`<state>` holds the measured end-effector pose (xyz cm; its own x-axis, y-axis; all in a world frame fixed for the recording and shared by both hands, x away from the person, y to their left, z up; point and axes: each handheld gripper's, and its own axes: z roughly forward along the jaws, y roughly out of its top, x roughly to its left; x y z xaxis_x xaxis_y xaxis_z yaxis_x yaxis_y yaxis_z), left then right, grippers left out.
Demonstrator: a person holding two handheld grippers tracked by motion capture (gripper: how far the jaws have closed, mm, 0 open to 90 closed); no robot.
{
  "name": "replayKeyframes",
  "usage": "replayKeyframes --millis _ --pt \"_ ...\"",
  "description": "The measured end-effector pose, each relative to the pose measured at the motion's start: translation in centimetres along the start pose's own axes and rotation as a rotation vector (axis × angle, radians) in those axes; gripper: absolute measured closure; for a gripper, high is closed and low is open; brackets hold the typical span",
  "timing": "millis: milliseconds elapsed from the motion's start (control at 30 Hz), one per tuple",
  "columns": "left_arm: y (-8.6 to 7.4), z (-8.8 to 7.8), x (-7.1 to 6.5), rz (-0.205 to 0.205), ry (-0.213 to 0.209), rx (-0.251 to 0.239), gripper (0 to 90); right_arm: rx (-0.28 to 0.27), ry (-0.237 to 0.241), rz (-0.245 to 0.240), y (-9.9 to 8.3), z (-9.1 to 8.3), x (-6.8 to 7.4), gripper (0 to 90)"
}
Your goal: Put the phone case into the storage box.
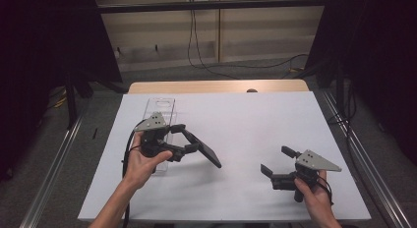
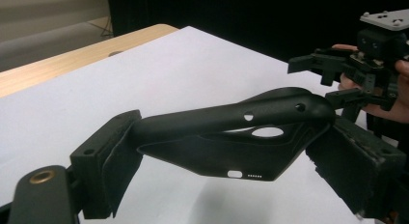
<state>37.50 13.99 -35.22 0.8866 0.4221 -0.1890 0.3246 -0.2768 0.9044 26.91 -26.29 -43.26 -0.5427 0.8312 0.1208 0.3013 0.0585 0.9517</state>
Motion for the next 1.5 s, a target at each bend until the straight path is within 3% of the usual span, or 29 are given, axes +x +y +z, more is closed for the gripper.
replayKeyframes --millis 533,1167,1500 --pt "1.6 -2.2 0.8 -0.015 0.092 -0.033 13.9 0.003 -0.023 -0.004 0.0 0.0 -0.2 0.2" --pt "3.0 -3.4 2.5 -0.053 0.190 -0.018 13.8 0.005 -0.013 -0.003 -0.1 0.0 -0.1 0.1" --pt "3.8 -4.1 3.1 -0.064 0.222 -0.011 13.8 0.004 -0.005 -0.001 0.0 0.0 -0.1 0.0"
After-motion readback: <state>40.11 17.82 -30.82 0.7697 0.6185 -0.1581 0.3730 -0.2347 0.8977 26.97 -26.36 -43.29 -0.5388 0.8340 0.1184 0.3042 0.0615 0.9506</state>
